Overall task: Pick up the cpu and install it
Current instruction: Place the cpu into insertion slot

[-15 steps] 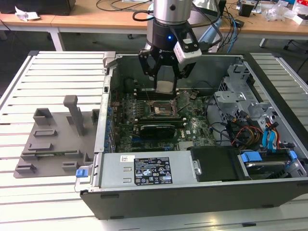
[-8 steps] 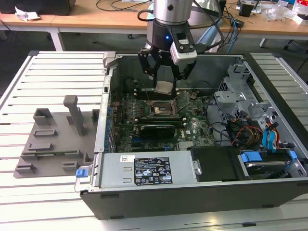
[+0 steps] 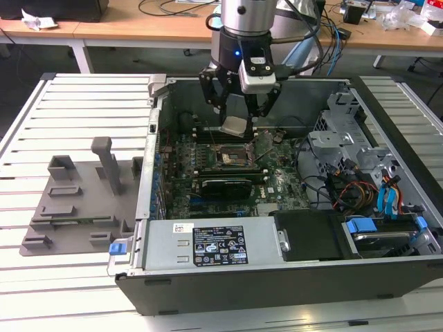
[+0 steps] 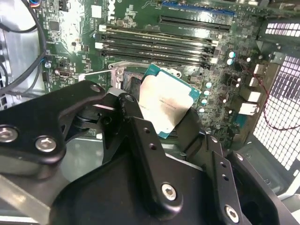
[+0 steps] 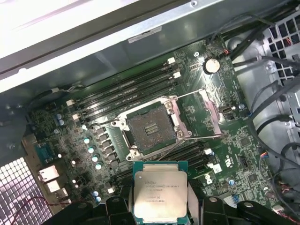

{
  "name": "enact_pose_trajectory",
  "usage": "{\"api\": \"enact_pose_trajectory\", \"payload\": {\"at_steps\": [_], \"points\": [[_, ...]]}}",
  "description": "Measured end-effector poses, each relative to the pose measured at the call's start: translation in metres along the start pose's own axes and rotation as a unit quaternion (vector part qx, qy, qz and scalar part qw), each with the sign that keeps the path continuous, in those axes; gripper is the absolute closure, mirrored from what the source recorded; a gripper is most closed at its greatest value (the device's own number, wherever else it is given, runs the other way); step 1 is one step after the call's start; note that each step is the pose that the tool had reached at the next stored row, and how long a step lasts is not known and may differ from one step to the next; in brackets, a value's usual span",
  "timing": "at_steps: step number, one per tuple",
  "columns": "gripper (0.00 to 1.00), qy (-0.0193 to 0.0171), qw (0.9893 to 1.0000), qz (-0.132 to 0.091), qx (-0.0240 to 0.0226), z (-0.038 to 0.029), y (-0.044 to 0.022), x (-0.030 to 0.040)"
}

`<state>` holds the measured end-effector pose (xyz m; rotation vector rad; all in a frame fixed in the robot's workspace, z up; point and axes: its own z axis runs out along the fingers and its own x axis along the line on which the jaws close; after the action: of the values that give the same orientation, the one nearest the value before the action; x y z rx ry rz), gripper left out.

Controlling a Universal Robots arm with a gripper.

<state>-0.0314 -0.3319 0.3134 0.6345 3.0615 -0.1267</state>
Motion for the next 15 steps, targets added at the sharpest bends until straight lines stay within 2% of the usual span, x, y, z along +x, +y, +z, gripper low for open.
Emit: {"api": "enact_pose_trajectory", "payload": {"at_steps": [4, 9, 11, 15], "points": [[0.45, 0.0021, 0.9995, 0.032, 0.0017, 0.0002, 0.0, 0.0], [0.45, 0.0045, 0.9977, 0.067, 0.0034, 0.0005, 0.0, 0.0], [0.45, 0.0058, 0.9963, 0.085, 0.0042, 0.0007, 0.0001, 0.0], [0.45, 0.0081, 0.9928, 0.12, 0.006, 0.001, 0.0001, 0.0]]}}
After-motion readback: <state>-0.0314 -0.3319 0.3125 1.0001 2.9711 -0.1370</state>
